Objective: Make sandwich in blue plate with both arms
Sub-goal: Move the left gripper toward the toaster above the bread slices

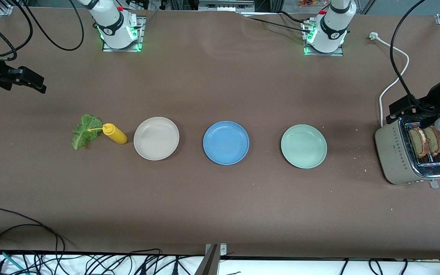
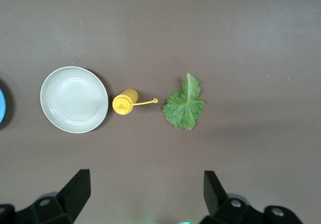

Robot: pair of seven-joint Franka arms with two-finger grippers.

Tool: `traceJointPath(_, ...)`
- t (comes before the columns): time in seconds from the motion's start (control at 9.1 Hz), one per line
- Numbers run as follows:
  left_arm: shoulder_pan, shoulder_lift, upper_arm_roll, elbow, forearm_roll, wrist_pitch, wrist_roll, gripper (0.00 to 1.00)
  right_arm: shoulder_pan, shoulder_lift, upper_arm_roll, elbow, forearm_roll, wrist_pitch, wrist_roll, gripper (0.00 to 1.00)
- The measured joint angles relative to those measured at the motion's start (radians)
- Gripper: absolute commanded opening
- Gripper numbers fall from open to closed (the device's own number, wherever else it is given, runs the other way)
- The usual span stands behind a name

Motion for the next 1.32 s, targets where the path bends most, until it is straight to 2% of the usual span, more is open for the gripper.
traceJointPath(1.32, 0.008, 0.017, 0.004, -0.019, 0.001, -0.041, 0.000, 1.00, 0.000, 0.000, 0.000, 0.000, 0.000, -0.002, 0.000, 1.00)
